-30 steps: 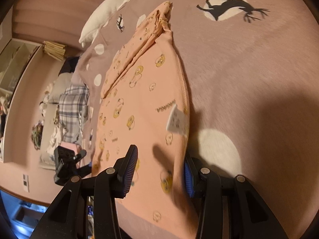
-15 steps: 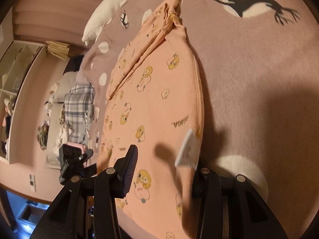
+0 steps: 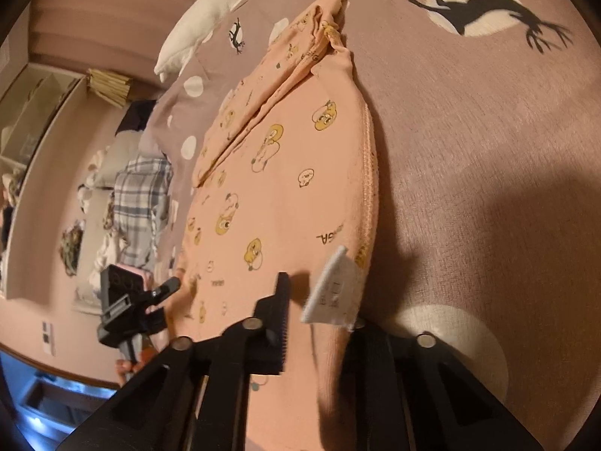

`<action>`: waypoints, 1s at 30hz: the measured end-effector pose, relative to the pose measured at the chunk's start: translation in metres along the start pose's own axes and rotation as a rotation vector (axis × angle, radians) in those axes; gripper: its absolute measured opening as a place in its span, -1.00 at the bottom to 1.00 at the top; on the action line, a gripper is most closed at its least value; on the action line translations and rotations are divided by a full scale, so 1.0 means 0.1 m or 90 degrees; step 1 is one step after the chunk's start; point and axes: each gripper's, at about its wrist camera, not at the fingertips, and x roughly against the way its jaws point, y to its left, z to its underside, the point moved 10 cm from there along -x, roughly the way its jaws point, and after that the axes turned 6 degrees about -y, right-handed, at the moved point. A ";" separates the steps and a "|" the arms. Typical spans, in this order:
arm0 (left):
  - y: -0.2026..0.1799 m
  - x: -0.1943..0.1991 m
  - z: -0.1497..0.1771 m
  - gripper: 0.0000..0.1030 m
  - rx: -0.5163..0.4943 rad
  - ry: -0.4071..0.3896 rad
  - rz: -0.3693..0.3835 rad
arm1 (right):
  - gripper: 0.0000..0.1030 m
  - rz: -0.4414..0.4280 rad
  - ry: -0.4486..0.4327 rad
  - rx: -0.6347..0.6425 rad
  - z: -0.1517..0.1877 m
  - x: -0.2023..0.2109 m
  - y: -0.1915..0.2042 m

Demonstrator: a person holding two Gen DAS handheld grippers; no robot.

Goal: Fold small clothes
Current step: 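Grasp the shirt's hem with the left gripper and lift it toward the collar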

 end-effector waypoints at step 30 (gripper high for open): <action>-0.94 0.59 0.13 -1.00 -0.153 -0.084 0.238 | -0.92 -0.162 -0.148 0.099 -0.14 0.51 0.85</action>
